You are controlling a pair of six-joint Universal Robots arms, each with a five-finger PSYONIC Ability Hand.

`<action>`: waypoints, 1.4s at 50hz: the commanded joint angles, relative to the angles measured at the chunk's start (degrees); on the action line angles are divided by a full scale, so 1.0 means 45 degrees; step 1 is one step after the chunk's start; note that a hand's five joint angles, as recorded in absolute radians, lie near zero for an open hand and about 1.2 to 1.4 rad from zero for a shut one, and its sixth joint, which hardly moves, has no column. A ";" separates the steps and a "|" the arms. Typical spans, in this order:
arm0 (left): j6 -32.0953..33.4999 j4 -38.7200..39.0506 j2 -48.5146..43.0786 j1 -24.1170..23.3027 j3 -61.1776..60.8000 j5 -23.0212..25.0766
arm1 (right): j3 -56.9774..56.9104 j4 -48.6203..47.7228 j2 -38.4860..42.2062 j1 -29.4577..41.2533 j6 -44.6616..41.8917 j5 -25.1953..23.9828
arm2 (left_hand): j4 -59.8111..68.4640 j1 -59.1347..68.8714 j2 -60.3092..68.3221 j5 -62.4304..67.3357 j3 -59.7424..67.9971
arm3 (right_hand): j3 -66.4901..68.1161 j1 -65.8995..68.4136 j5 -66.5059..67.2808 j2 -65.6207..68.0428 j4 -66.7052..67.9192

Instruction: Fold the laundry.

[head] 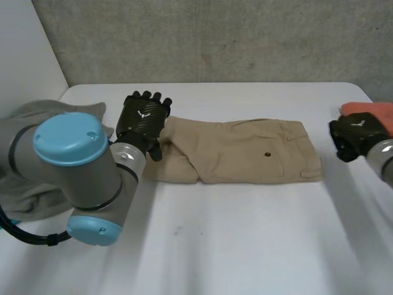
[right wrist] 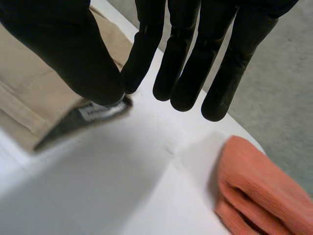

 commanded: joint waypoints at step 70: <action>-0.0606 0.0114 0.1338 0.0208 -0.1248 0.0078 | -0.2593 0.0032 0.0745 0.3630 -0.5567 -0.2213 | -0.0343 -0.0318 -0.0381 -0.0551 -0.0456 | 0.2693 0.5118 0.2988 0.2787 0.2666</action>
